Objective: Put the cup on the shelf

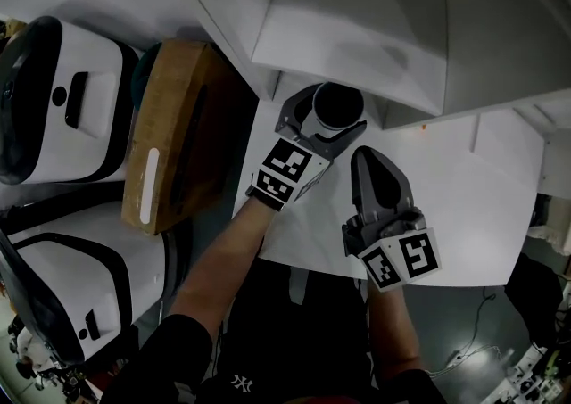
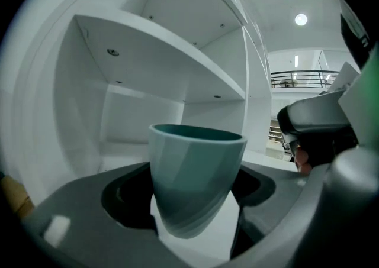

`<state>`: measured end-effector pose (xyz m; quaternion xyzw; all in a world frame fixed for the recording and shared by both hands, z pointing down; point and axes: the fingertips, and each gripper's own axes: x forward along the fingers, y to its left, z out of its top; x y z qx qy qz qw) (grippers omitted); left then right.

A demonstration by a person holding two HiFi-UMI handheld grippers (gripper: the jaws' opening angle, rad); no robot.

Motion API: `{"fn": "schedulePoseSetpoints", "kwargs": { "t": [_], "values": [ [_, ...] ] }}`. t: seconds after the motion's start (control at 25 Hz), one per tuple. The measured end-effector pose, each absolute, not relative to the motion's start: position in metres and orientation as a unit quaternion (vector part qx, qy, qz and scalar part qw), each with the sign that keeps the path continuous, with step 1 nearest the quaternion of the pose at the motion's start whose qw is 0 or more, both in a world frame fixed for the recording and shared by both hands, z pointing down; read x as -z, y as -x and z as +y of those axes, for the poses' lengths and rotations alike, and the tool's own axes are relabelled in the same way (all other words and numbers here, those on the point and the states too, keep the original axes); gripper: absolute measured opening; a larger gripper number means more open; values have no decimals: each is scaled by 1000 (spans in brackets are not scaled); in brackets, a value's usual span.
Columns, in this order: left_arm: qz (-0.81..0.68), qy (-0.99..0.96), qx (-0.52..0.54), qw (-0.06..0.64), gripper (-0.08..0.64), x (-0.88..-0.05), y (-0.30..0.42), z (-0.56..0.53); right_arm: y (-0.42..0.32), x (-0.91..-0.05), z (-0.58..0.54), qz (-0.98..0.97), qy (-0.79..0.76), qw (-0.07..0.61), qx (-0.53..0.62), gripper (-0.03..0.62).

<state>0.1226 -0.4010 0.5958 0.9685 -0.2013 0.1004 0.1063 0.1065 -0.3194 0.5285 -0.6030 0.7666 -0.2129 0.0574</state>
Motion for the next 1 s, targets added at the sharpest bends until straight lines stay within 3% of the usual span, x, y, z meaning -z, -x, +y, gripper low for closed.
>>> {"fn": "schedulePoseSetpoints", "kwargs": {
  "t": [1.0],
  "values": [
    [-200,-970,-97,99,385,-630,-175,-448,-130,-552,-328,750,623,63,213,11]
  ]
}}
